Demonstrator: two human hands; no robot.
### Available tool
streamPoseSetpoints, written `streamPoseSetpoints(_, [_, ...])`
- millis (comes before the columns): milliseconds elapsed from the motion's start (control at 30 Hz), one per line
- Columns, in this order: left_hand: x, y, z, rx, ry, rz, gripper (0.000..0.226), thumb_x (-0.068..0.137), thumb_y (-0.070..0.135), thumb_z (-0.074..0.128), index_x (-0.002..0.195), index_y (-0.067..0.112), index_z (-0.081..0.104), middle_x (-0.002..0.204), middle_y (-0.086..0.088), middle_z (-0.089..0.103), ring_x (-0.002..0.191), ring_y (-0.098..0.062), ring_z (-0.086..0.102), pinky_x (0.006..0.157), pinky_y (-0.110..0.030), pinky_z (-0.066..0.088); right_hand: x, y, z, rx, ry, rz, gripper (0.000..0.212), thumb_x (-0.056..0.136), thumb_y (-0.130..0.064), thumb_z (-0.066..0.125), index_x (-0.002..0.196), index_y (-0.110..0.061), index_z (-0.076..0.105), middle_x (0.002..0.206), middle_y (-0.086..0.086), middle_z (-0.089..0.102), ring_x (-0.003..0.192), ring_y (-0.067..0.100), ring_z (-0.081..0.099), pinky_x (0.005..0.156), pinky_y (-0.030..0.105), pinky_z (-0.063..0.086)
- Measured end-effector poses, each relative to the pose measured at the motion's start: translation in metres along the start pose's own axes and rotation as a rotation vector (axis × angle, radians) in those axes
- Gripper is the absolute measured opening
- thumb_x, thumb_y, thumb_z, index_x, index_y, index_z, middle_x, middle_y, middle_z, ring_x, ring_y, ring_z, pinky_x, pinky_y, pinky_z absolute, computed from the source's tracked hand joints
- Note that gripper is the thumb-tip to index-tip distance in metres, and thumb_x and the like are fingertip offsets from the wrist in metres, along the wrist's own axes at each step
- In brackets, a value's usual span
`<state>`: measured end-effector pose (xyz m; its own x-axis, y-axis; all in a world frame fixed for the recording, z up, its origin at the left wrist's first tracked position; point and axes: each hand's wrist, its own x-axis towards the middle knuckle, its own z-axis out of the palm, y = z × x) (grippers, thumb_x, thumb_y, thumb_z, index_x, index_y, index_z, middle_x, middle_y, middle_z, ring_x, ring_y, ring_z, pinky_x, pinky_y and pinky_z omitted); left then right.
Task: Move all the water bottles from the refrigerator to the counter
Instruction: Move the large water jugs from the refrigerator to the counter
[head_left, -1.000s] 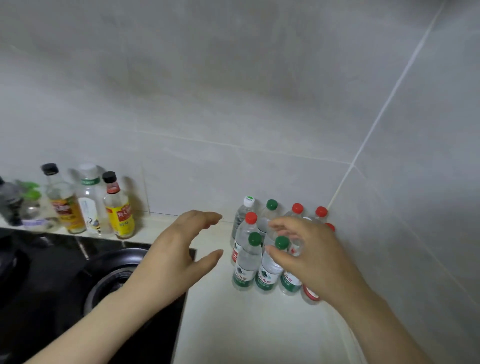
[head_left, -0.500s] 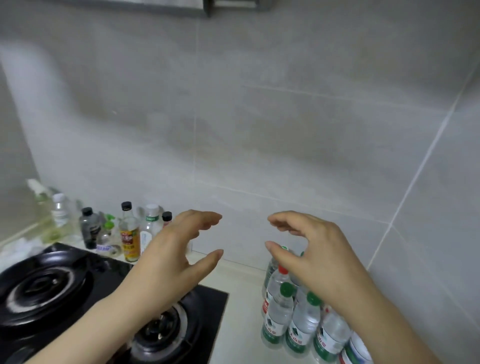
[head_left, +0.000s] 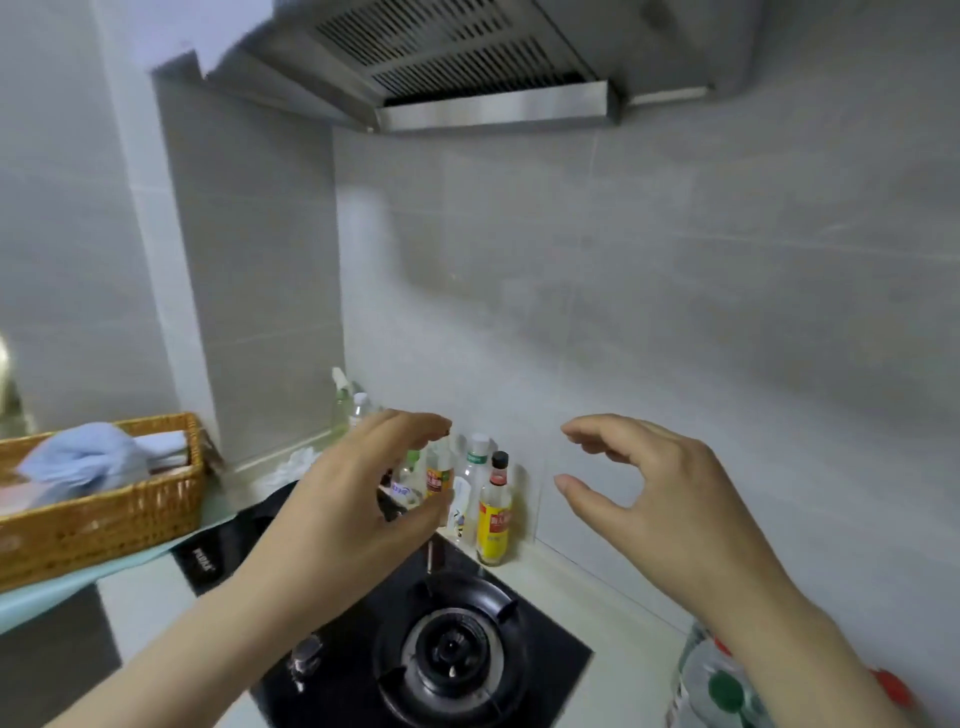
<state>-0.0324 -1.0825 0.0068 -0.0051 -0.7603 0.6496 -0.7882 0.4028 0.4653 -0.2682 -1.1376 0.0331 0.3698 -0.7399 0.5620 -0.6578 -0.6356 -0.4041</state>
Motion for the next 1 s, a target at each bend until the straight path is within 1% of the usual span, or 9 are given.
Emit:
streamPoseSetpoints(100, [-0.017, -0.01, -0.036, 0.051, 0.061, -0.05, 0.042, 0.082, 0.041, 0.066, 0.122, 0.035, 0.056, 0.115, 0.025, 0.058, 0.111, 0.003, 0.058, 0.093, -0.027, 0.05, 0.013, -0.03, 0.017, 0.052, -0.012, -0.092, 0.032, 0.081, -0.036, 0.07, 0.113, -0.036, 0.065, 0.1, -0.03, 0.058, 0.09, -0.024, 0.047, 0.082, 0.004, 0.041])
streamPoseSetpoints(233, [-0.049, -0.026, -0.09, 0.153, 0.154, -0.105, 0.045, 0.079, 0.052, 0.053, 0.12, 0.035, 0.057, 0.113, 0.025, 0.059, 0.108, 0.003, 0.059, 0.09, -0.029, 0.052, 0.027, -0.081, 0.044, 0.093, -0.066, -0.207, 0.034, 0.082, -0.033, 0.072, 0.115, -0.033, 0.066, 0.1, -0.029, 0.058, 0.087, -0.017, 0.051, 0.08, -0.005, 0.034])
streamPoseSetpoints(367, [-0.09, -0.043, -0.156, 0.252, 0.243, -0.172, 0.038, 0.083, 0.05, 0.063, 0.119, 0.039, 0.055, 0.115, 0.028, 0.056, 0.107, 0.003, 0.059, 0.089, -0.032, 0.054, 0.038, -0.149, 0.079, 0.169, -0.097, -0.334, 0.035, 0.081, -0.034, 0.072, 0.116, -0.031, 0.066, 0.101, -0.028, 0.058, 0.092, -0.021, 0.05, 0.084, -0.004, 0.033])
streamPoseSetpoints(433, [-0.115, -0.05, -0.191, 0.294, 0.289, -0.225, 0.036, 0.083, 0.048, 0.064, 0.118, 0.041, 0.055, 0.115, 0.028, 0.056, 0.107, 0.0, 0.059, 0.089, -0.033, 0.054, 0.041, -0.186, 0.099, 0.203, -0.114, -0.405, 0.036, 0.082, -0.033, 0.073, 0.117, -0.031, 0.066, 0.102, -0.026, 0.061, 0.092, -0.021, 0.052, 0.09, 0.004, 0.04])
streamPoseSetpoints(500, [-0.14, -0.057, -0.223, 0.337, 0.325, -0.279, 0.037, 0.083, 0.051, 0.063, 0.118, 0.041, 0.055, 0.117, 0.025, 0.056, 0.108, -0.002, 0.059, 0.089, -0.034, 0.055, 0.041, -0.225, 0.117, 0.25, -0.113, -0.474, 0.036, 0.081, -0.033, 0.074, 0.116, -0.03, 0.067, 0.105, -0.02, 0.067, 0.095, -0.008, 0.059, 0.095, 0.022, 0.048])
streamPoseSetpoints(567, [-0.164, -0.062, -0.254, 0.404, 0.349, -0.329, 0.039, 0.082, 0.055, 0.062, 0.118, 0.045, 0.053, 0.118, 0.027, 0.054, 0.107, 0.001, 0.058, 0.087, -0.026, 0.055, 0.039, -0.263, 0.133, 0.303, -0.121, -0.531, 0.035, 0.08, -0.033, 0.074, 0.115, -0.029, 0.068, 0.107, -0.017, 0.069, 0.097, -0.001, 0.06, 0.09, 0.028, 0.052])
streamPoseSetpoints(667, [-0.197, -0.063, -0.295, 0.498, 0.393, -0.394, 0.038, 0.08, 0.051, 0.064, 0.116, 0.044, 0.055, 0.114, 0.03, 0.054, 0.105, 0.011, 0.054, 0.084, -0.005, 0.047, 0.035, -0.315, 0.158, 0.361, -0.159, -0.622, 0.033, 0.082, -0.034, 0.073, 0.113, -0.029, 0.068, 0.104, -0.015, 0.07, 0.093, 0.003, 0.063, 0.083, 0.028, 0.055])
streamPoseSetpoints(800, [-0.235, -0.055, -0.336, 0.576, 0.477, -0.502, 0.044, 0.078, 0.039, 0.069, 0.121, 0.034, 0.058, 0.115, 0.025, 0.056, 0.103, 0.006, 0.057, 0.082, -0.006, 0.043, 0.032, -0.375, 0.185, 0.433, -0.208, -0.746, 0.037, 0.08, -0.042, 0.067, 0.114, -0.028, 0.068, 0.106, -0.015, 0.071, 0.092, 0.002, 0.064, 0.077, 0.011, 0.044])
streamPoseSetpoints(1000, [-0.285, -0.055, -0.382, 0.72, 0.583, -0.606, 0.045, 0.078, 0.047, 0.063, 0.122, 0.038, 0.057, 0.118, 0.03, 0.055, 0.107, 0.005, 0.057, 0.089, -0.014, 0.048, 0.031, -0.45, 0.226, 0.589, -0.293, -0.937, 0.037, 0.082, -0.034, 0.074, 0.117, -0.024, 0.068, 0.11, -0.012, 0.071, 0.097, 0.0, 0.063, 0.083, 0.012, 0.047])
